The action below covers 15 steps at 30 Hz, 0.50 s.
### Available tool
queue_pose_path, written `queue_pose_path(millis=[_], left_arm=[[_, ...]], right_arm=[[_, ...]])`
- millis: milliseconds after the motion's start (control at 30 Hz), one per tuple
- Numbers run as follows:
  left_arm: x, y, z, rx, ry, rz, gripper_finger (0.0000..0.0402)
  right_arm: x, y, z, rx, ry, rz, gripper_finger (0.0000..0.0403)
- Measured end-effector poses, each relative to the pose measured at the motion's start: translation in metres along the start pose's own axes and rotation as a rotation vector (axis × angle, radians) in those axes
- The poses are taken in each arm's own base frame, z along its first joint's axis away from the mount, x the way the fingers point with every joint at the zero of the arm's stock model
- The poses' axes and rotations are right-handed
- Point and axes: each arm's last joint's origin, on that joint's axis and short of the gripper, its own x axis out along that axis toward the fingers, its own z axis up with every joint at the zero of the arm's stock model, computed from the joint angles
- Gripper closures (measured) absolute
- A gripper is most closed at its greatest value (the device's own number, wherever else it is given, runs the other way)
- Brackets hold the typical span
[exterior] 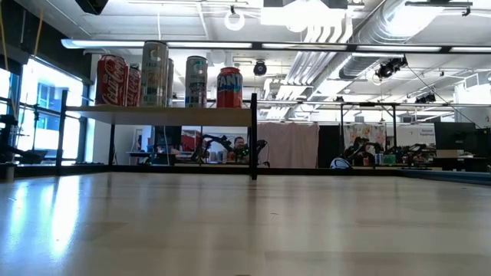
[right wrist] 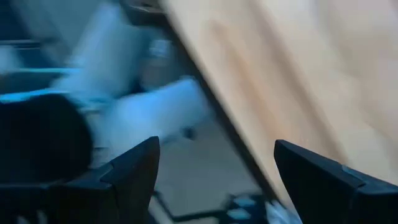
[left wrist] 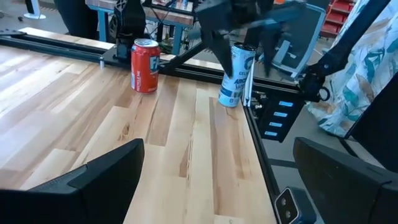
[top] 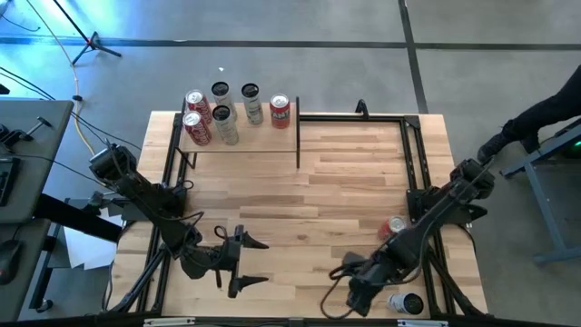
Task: Place canned beverage on shelf
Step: Put the blue soda can on the shelf aligned with the other blue soda can
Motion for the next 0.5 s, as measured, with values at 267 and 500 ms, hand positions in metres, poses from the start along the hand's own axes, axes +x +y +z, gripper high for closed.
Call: queue_pose_path(millis=[267, 500], left_arm=[[0.003, 0.003, 0.001, -0.002, -0.001, 0.015, 0.0014], [0.003, 0.004, 0.0, 0.05, 0.008, 0.025, 0.0014]], right_arm=[[-0.042, -0.011, -0.025, 0.19, 0.02, -0.372, 0.01], [-0.054, -0.019, -0.029, 0.259, 0.02, -0.498, 0.01]])
